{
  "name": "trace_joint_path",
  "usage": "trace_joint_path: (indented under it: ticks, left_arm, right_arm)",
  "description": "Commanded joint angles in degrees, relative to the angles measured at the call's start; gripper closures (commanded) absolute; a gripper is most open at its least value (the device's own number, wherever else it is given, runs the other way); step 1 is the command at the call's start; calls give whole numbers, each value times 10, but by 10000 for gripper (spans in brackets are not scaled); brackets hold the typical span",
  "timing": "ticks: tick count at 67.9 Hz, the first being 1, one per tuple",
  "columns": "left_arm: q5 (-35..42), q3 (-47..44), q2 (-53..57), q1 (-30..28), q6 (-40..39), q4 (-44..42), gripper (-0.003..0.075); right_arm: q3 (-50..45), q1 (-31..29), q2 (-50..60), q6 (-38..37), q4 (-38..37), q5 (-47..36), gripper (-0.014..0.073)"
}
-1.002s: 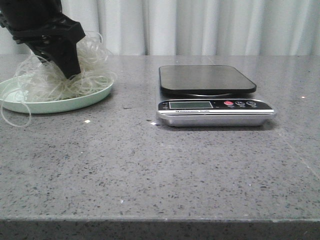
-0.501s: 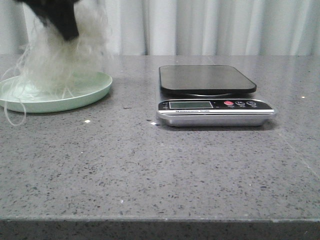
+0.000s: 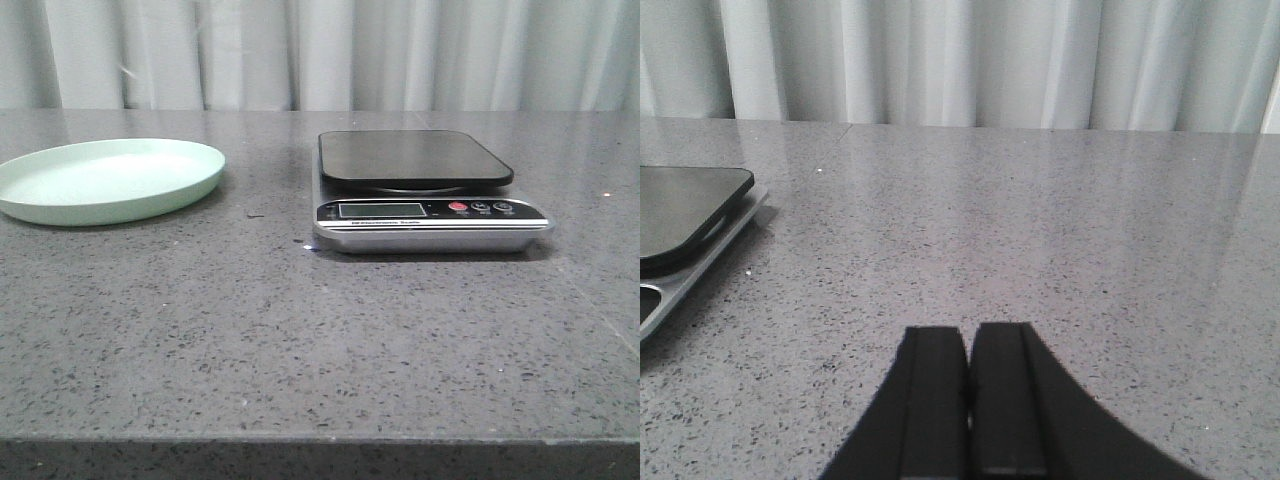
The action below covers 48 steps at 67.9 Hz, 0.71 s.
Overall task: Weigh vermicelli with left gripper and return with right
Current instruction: 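Lift the vermicelli with the left gripper and carry it over the scale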
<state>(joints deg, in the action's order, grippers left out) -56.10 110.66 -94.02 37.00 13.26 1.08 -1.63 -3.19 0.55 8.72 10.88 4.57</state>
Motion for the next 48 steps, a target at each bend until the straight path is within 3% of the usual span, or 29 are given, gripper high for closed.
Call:
trace_joint_path:
  ticks: [1,15,48]
  left_arm:
    - [75,22,6,46,1,5,582]
    - [98,22,-50,93,1,-34,582]
    - [48,22,-161,95,1,-31,583]
  right_arm:
    - [5,-4,10,2,-6,-49,442]
    - [5,-4,10,2,-6,-49,442]
    - [5,-4,10,2,-6,-49,442]
